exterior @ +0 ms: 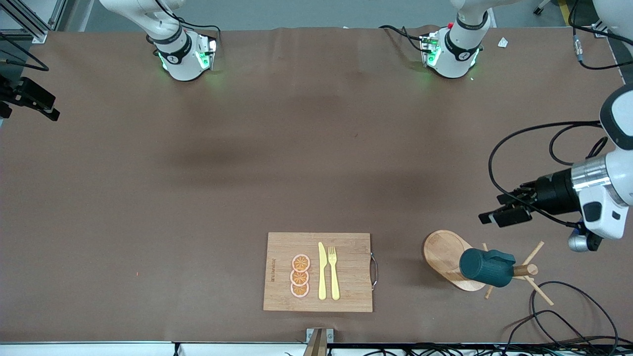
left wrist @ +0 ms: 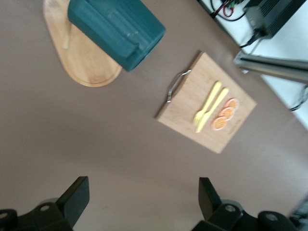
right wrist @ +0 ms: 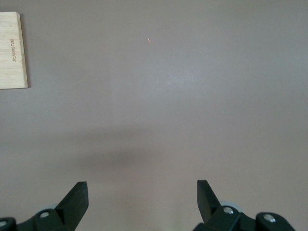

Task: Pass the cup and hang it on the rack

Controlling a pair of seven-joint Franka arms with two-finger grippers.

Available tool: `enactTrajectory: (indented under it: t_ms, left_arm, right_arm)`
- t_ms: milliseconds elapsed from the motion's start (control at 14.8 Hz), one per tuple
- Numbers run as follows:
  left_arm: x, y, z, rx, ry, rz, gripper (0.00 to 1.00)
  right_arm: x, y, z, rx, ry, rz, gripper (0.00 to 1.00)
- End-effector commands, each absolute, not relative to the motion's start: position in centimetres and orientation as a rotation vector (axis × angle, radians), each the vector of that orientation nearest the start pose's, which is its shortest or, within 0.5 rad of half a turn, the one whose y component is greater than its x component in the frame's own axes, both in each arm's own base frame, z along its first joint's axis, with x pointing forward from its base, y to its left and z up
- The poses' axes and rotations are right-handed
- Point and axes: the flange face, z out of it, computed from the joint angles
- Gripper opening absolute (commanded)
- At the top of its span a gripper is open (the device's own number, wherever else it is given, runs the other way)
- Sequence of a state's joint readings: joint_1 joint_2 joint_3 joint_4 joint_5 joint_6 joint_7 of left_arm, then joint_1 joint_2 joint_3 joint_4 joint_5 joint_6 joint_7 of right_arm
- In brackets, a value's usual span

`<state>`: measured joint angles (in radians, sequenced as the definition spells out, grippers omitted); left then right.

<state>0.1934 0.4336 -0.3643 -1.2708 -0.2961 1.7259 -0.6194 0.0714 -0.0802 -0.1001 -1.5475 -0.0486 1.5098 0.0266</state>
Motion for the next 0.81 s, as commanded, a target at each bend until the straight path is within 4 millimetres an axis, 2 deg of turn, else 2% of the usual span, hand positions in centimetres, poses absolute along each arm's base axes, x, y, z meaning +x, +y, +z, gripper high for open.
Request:
enactTrajectory:
  t_ms: [0,202,404,606,741]
  left_arm:
    - [65.2,-11.3,56.8,-3.344,-0.705,0.113,1.0]
    - [63.1,-12.3,58.7,-3.226,-0.452,0.044,1.0]
    - [61.2,-11.2,62.2,-3.123,-0.301,-0.068,1.0]
    - [59.9,-9.1,64.0,-3.104,-0.16,-0.048,1.0]
    - [58.9,-8.4,65.7,-3.097,-0.065,-0.076,1.0]
  right_arm:
    - [52.1,-2.5,67.9,-3.195,0.104,-0.088,1.0]
    - [52.1,-2.5,67.8,-3.193,0.104,-0.09,1.0]
    - [52.2,-2.3,67.9,-3.192,0.099,-0.093,1.0]
    - [52.1,-2.2,67.8,-3.19,0.096,-0.088,1.0]
    - [52.0,-2.1,67.9,-3.19,0.091,-0.09,1.0]
